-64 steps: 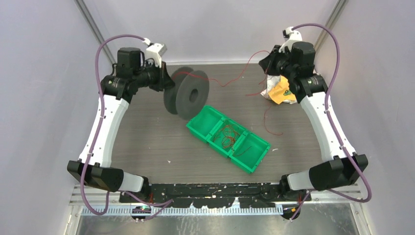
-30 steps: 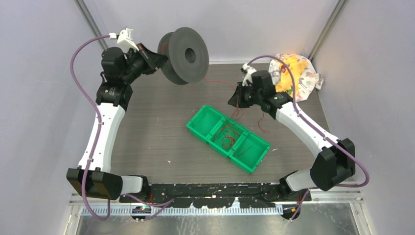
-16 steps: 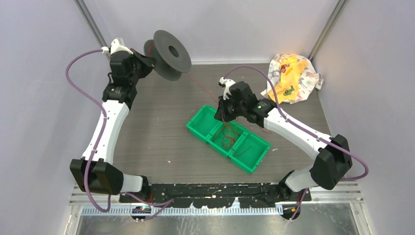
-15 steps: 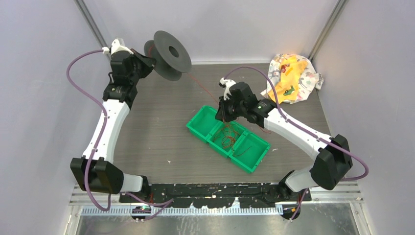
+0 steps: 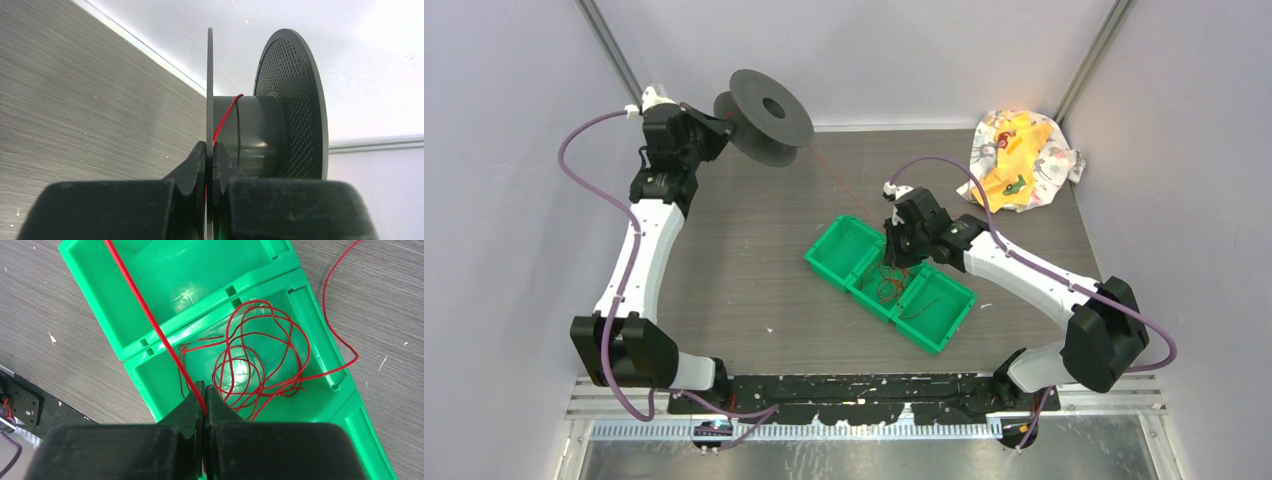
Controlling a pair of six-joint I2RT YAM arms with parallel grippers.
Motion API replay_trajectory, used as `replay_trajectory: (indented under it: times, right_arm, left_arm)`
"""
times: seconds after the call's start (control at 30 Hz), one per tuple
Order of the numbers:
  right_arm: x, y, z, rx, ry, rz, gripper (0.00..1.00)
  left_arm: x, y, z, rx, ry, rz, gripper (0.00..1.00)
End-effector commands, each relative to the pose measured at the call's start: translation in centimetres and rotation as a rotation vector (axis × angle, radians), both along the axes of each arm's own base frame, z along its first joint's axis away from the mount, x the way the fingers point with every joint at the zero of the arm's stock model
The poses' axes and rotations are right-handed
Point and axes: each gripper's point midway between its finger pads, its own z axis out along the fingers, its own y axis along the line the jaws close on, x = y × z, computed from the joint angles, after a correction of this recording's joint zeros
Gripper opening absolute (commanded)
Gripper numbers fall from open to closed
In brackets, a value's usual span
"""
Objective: Wrap the cables
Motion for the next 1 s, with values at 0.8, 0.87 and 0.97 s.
replay_trajectory:
  times: [0.8, 0.87, 0.97]
  right_arm:
    - [-3.1, 6.4, 17.5, -0.048, -0.399, 0.416, 0.01]
    - [-2.3, 6.3, 19.2, -0.065, -0.465, 0.429, 0.01]
    - [-0.7, 5.9, 21.7, -0.099, -0.588, 0.408, 0.00]
  left_arm:
    - [0.0, -4.4, 4.0, 0.366, -0.079, 0.129, 0.00]
    - [0.2, -6.7, 3.8, 0.426, -0.078, 0.061, 0.00]
    - [0.1, -10.4, 3.0, 0.519, -0.074, -0.052, 0.00]
